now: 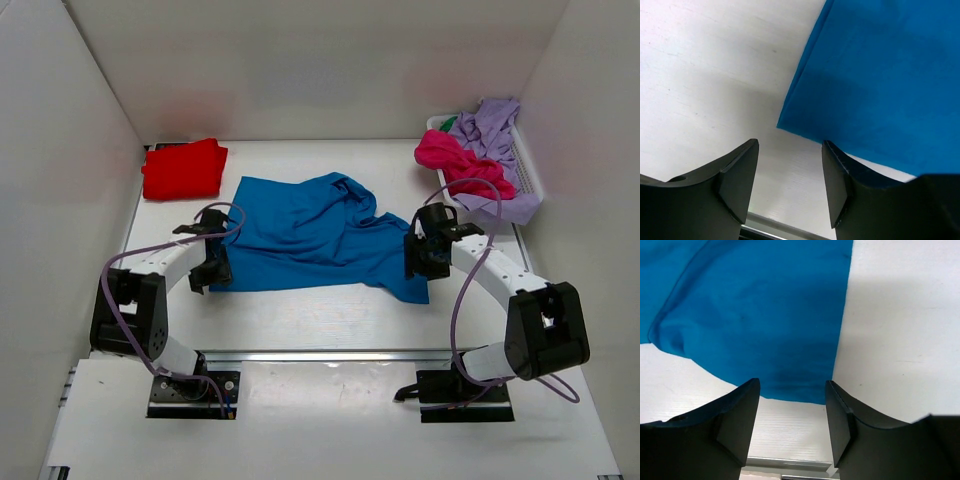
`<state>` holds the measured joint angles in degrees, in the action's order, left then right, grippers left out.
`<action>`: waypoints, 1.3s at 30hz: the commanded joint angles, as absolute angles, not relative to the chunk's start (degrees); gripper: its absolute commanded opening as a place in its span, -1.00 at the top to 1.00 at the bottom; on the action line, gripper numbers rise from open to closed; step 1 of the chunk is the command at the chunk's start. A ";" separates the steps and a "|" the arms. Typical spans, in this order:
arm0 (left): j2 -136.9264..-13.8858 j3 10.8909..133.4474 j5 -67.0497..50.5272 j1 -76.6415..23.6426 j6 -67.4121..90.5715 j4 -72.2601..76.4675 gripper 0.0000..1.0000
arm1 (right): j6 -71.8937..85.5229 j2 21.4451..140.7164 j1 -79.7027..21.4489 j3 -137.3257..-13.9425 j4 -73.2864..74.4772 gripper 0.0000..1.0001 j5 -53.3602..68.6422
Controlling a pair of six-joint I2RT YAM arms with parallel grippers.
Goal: Fold and stack the t-shirts
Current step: Flatten out the tshirt
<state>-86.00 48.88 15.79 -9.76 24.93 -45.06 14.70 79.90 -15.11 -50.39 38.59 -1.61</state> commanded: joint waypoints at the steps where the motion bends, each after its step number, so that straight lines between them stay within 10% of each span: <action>1: -86.12 48.69 15.56 -9.76 26.80 -40.87 -0.30 | 16.79 77.34 -15.82 -49.49 36.83 -0.04 -0.44; 21: -92.02 46.59 13.28 -9.31 28.65 -35.68 -0.37 | 16.08 77.08 -14.24 -47.37 35.77 0.01 1.76; 39: -89.91 43.42 3.25 -8.26 30.50 -32.87 0.25 | 16.78 74.27 -13.45 -46.06 36.30 0.06 2.99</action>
